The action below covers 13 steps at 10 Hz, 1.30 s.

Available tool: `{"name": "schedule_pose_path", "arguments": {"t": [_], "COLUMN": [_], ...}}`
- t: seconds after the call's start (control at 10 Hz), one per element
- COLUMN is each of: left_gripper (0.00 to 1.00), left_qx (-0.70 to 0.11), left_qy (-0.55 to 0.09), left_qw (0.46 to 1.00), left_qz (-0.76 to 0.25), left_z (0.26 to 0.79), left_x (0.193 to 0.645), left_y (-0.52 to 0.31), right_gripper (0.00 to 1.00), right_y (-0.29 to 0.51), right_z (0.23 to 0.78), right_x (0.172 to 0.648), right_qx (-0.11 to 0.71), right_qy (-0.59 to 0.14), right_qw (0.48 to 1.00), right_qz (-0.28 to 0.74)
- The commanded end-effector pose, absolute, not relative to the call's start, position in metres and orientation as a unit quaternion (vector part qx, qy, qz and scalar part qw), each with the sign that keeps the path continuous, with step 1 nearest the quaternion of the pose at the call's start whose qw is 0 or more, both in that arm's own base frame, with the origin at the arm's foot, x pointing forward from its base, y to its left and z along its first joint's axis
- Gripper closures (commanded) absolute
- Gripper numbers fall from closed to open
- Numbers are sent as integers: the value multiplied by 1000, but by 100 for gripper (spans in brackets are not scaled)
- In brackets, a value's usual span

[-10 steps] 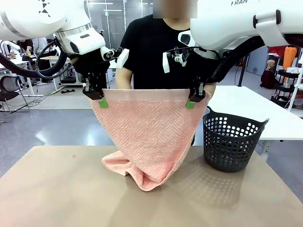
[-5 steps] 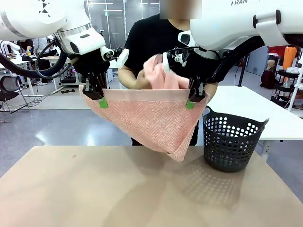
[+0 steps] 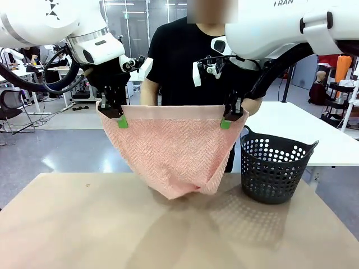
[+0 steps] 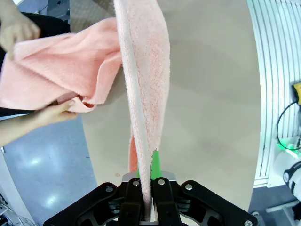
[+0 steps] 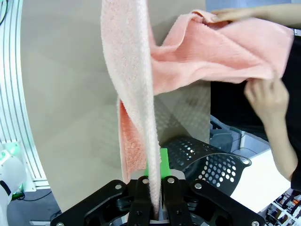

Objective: Fold the towel.
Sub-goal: Release the end of the 100 cm Hotel Towel you were holding and grab the top end of the folded side.

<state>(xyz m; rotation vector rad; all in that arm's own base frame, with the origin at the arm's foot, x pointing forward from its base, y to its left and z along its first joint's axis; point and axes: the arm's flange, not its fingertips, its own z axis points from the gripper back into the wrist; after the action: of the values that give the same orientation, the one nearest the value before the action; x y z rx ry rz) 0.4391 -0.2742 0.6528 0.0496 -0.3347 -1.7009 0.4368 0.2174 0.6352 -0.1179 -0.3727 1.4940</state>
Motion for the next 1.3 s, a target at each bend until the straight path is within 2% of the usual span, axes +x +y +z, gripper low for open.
{"name": "schedule_pose_path", "arguments": {"t": [0.0,1.2], "left_gripper": [100,100], "left_qx": [24,24], "left_qy": [-148,-148], "left_qw": [645,645], "left_qz": [-749,-749], "left_z": [654,654], "left_x": [439,439], "left_y": [-274,-274], "right_gripper": [100,100], "right_y": [216,216], "right_z": [637,637], "right_x": [436,436], "right_qx": [-58,-58], "right_qy": [-170,-170], "right_qw": [715,715], "right_qz": [675,675]}}
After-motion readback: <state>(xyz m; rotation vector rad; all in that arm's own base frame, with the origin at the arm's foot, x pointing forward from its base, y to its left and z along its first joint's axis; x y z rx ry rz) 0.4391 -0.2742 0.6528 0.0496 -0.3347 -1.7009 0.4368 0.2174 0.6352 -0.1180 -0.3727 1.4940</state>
